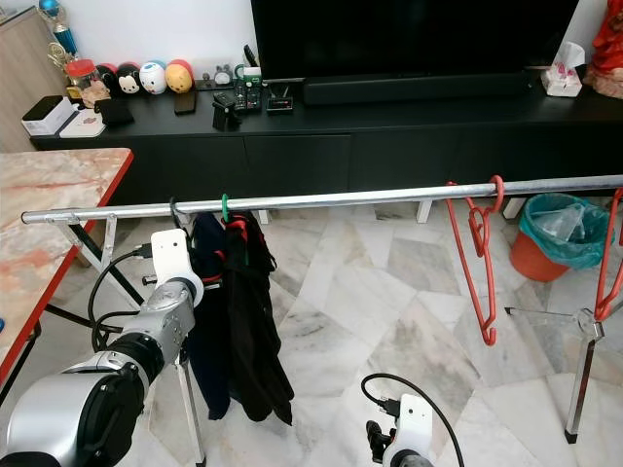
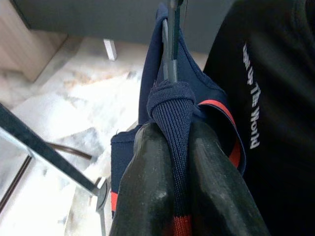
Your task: Hang hanger
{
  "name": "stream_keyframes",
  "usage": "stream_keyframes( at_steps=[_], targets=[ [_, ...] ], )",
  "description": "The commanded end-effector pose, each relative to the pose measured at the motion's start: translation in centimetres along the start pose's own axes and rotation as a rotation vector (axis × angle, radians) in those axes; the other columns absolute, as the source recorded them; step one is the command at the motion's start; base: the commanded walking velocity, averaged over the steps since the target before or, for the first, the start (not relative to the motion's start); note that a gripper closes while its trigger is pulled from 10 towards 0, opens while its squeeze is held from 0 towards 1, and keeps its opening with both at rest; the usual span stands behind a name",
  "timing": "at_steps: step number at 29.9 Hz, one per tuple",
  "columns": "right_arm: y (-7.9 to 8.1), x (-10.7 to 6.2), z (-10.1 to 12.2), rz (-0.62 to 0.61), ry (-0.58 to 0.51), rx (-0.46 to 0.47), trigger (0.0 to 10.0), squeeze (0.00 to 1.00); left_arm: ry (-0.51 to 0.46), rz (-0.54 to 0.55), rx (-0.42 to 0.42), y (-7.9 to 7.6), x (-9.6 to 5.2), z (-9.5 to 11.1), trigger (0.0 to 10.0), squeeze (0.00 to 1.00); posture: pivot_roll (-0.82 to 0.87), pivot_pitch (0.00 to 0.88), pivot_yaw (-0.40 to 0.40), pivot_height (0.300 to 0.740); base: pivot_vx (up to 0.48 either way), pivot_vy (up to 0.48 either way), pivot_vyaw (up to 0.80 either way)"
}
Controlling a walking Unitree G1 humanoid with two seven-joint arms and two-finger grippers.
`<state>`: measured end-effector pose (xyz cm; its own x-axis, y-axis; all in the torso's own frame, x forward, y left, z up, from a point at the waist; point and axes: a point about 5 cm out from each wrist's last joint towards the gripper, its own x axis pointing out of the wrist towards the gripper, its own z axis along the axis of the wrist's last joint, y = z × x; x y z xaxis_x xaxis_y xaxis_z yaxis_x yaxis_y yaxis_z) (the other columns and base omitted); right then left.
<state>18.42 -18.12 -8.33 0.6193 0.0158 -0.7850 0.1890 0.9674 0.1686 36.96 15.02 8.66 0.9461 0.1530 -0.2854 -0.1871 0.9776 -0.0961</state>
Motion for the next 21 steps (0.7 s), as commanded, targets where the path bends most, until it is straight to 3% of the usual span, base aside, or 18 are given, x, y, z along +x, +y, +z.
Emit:
stream_keyframes(
  at_steps=[1, 3, 4, 5, 6, 7, 12, 21],
  targets=[
    [0.1, -0.1, -0.3, -0.005, 0.003, 0.006, 10.0, 0.00, -0.100, -0.024, 0.011, 0.1, 0.1, 1.4, 0.0, 0.00, -0.04, 0.017, 0.078, 0.740, 0.000, 0.000, 0.00],
    [0.1, -0.1, -0.3, -0.004, 0.002, 0.007, 10.0, 0.00, -0.114, -0.035, 0.016, 0.0, 0.0, 1.5, 0.0, 0.00, -0.04, 0.017, 0.078, 0.740, 0.000, 0.000, 0.00],
    [0.1, -0.1, -0.3, -0.005, 0.001, 0.007, 10.0, 0.00, -0.136, -0.051, 0.019, -0.2, 0.0, 1.6, 1.3, 0.00, -0.04, 0.015, 0.078, 0.740, 0.000, 0.000, 0.00],
    [0.1, -0.1, -0.3, -0.006, 0.001, 0.007, 10.0, 0.00, -0.177, -0.080, 0.027, -0.5, -0.2, 1.8, 5.9, 0.00, -0.04, 0.016, 0.078, 0.740, 0.000, 0.000, 0.00],
    [0.1, -0.1, -0.3, -0.007, 0.000, 0.008, 10.0, 0.00, -0.203, -0.100, 0.032, -0.7, -0.3, 1.9, 7.4, 0.00, -0.04, 0.016, 0.078, 0.740, 0.000, 0.000, 0.00],
    [0.0, -0.1, -0.3, -0.008, -0.001, 0.008, 10.0, 0.00, -0.227, -0.119, 0.044, -0.8, -0.4, 2.0, 10.0, 0.00, -0.04, 0.017, 0.077, 0.740, 0.000, 0.000, 0.00],
    [0.0, -0.1, -0.3, -0.006, 0.000, 0.005, 10.0, 0.00, -0.281, -0.162, 0.124, -0.5, -1.0, 1.5, 10.0, 0.00, -0.03, 0.015, 0.076, 0.740, 0.000, 0.000, 0.00],
    [-0.1, -0.1, -0.4, -0.011, 0.000, 0.003, 10.0, 0.00, -0.315, -0.194, 0.177, 1.6, -2.3, -0.9, 10.0, 0.00, -0.02, 0.000, 0.072, 0.740, 0.000, 0.000, 0.00]
  ],
)
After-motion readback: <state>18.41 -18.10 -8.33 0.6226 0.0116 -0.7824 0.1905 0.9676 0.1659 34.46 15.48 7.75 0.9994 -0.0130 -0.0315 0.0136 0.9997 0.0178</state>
